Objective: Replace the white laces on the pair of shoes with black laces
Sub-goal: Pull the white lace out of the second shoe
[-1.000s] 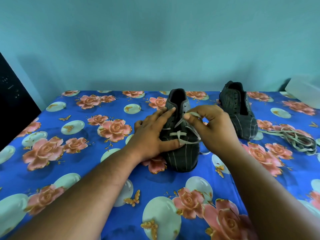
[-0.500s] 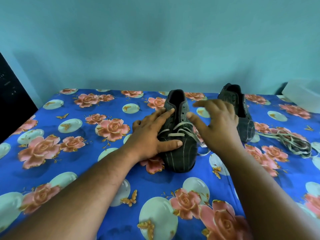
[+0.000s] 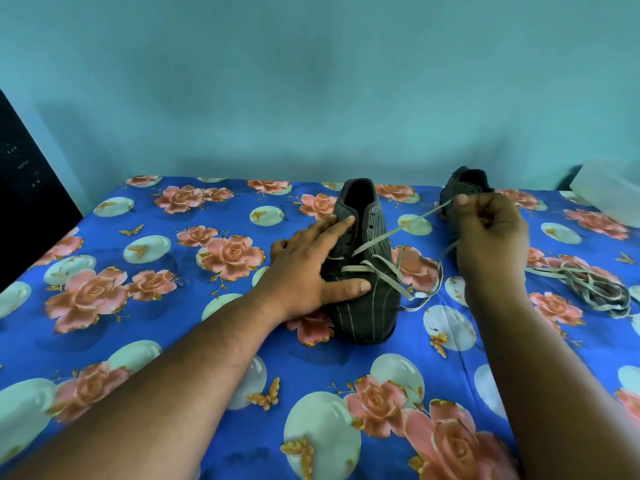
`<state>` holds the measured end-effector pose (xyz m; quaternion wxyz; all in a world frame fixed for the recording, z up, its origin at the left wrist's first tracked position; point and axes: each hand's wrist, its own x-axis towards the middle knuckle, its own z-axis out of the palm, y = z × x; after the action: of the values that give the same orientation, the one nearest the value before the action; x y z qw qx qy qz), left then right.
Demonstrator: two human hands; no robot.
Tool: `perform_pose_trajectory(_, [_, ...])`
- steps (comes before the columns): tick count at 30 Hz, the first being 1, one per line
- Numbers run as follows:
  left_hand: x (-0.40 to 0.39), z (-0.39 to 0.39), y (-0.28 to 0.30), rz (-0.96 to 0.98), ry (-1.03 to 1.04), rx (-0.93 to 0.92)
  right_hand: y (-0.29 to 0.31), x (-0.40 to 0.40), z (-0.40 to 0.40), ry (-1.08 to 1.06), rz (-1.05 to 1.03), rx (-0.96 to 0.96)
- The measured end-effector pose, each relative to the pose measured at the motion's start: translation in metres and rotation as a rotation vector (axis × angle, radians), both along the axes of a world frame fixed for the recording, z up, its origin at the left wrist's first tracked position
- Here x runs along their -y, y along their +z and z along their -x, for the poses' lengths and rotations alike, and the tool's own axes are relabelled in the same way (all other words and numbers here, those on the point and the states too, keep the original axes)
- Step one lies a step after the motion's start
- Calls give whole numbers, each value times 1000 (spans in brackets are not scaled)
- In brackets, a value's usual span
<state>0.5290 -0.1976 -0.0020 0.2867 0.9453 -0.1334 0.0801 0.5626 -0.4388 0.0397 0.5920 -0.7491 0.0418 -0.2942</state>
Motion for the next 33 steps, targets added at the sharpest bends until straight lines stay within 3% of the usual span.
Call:
perform_pose_trajectory(3, [1,0,-1,10,2,5,-8,-5,1,-27,370,-75])
perform_pose_trajectory(7, [0,0,-1,13,-2,1,-10,-31,16,164,802,2])
perform_pose_trajectory(10, [0,1,0,3,-1,5,-17,-35,18,268,943,4])
perform_pose_trajectory(18, [0,0,0,1,-4,1,-16,-25,10,232,686,27])
perform_pose_trajectory(23, [-4,-3,-4,1,23,-54,-17,-31,11,177,630,83])
perform_pose_trajectory(33, [6,-1,-6,19,9,-64,-14,-39,15,435,191,-72])
